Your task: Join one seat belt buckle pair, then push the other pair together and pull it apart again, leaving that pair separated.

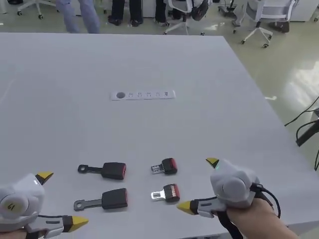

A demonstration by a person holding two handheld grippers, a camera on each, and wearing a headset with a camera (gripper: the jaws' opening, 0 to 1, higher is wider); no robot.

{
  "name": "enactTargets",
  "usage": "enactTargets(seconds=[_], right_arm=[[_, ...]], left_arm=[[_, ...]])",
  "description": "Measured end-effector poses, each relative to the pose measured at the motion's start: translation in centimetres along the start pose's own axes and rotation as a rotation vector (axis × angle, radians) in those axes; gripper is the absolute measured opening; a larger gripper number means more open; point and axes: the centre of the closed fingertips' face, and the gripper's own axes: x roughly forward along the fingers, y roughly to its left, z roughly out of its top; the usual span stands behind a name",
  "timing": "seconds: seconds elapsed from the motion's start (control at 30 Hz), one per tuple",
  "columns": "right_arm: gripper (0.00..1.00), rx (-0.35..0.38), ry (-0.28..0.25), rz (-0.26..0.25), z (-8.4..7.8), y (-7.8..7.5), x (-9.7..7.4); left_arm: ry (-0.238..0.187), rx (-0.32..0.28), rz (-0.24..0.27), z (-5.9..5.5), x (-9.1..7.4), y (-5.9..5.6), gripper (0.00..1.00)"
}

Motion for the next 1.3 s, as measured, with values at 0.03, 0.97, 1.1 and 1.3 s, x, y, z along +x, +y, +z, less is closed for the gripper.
enactTargets(seconds=[0.03, 0.97, 1.1, 1.3], right_arm=[[0.93, -0.002, 0.003, 0.002, 0.0, 0.1, 0.0], [0.78, -0.040, 0.030, 0.067, -0.3, 1.2, 1.8], [0.76, -0.078, 0.034, 0.092, -0.3, 1.7, 2.2], [0.70, -0.154, 0.062, 0.131, -0.6, 2.1, 2.8]], left_arm=[[0.000, -0.001, -0.004, 0.0, 0.0, -0.1, 0.98], [0.050, 0.093, -0.106, 0.0, 1.8, -1.5, 0.73], [0.066, 0.122, -0.123, 0.2, 2.2, -2.2, 0.70], [0.074, 0.157, -0.166, 0.5, 3.4, -2.9, 0.64]])
